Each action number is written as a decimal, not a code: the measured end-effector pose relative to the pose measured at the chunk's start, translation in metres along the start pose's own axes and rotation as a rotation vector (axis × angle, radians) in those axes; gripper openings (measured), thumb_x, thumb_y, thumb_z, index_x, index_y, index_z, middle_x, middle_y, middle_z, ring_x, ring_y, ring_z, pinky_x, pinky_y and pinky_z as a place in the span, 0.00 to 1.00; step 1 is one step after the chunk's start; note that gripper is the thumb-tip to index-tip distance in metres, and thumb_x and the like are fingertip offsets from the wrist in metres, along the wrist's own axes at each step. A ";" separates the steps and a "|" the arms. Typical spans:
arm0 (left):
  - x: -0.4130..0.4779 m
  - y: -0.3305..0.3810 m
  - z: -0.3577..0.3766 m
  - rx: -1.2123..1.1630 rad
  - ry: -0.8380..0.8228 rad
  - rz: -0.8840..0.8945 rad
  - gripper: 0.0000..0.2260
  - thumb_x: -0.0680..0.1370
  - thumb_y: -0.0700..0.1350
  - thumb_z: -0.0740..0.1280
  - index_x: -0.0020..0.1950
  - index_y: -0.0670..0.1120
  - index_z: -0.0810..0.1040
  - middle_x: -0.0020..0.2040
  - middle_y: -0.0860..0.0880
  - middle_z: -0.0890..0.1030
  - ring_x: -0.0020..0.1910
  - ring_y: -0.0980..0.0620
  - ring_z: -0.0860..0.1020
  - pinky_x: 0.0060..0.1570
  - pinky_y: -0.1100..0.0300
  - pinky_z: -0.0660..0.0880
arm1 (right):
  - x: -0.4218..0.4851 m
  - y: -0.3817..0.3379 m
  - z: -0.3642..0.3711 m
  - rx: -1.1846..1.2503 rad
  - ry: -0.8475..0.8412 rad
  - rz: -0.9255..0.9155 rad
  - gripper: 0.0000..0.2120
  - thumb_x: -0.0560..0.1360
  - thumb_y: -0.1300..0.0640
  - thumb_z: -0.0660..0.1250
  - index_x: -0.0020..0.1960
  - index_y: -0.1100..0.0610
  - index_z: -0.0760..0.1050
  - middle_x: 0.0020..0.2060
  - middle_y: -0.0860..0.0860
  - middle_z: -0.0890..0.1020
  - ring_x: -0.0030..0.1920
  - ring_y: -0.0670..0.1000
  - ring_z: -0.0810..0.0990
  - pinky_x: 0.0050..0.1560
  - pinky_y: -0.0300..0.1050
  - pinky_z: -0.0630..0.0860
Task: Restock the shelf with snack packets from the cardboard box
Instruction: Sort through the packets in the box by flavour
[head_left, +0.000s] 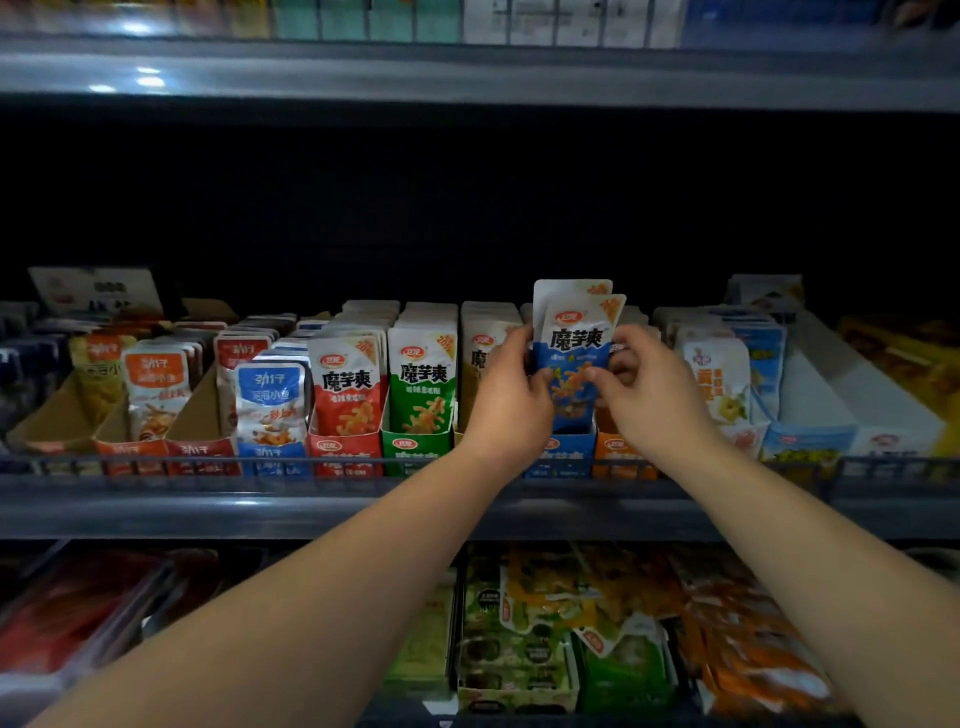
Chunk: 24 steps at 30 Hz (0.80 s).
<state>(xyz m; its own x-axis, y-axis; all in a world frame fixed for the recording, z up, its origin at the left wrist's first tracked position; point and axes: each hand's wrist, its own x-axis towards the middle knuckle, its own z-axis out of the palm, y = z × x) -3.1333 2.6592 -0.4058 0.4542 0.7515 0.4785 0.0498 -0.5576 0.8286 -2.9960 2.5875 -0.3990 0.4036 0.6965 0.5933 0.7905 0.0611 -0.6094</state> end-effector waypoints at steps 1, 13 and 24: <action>-0.002 -0.002 -0.001 0.050 -0.006 -0.008 0.15 0.85 0.38 0.62 0.70 0.50 0.71 0.66 0.48 0.76 0.60 0.56 0.77 0.48 0.71 0.77 | -0.001 0.001 0.001 -0.015 -0.022 0.014 0.12 0.79 0.56 0.68 0.61 0.51 0.71 0.40 0.41 0.79 0.43 0.43 0.81 0.41 0.40 0.79; -0.016 -0.019 -0.009 0.781 -0.088 -0.011 0.17 0.83 0.50 0.63 0.70 0.44 0.72 0.66 0.41 0.73 0.65 0.40 0.72 0.62 0.48 0.73 | -0.004 -0.004 -0.002 -0.091 -0.167 0.024 0.45 0.74 0.53 0.75 0.80 0.45 0.49 0.69 0.55 0.75 0.61 0.53 0.79 0.50 0.39 0.73; -0.015 -0.014 -0.013 0.612 -0.062 -0.121 0.22 0.80 0.53 0.70 0.71 0.44 0.75 0.67 0.44 0.75 0.63 0.43 0.77 0.60 0.50 0.77 | 0.017 -0.003 0.008 -0.503 -0.225 -0.122 0.37 0.73 0.51 0.76 0.74 0.51 0.60 0.56 0.56 0.80 0.52 0.55 0.79 0.44 0.47 0.73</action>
<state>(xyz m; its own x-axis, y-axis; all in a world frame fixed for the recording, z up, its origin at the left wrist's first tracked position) -3.1523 2.6605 -0.4208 0.4630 0.8105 0.3589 0.5962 -0.5844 0.5505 -2.9949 2.6045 -0.3912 0.2306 0.8444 0.4835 0.9698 -0.1591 -0.1848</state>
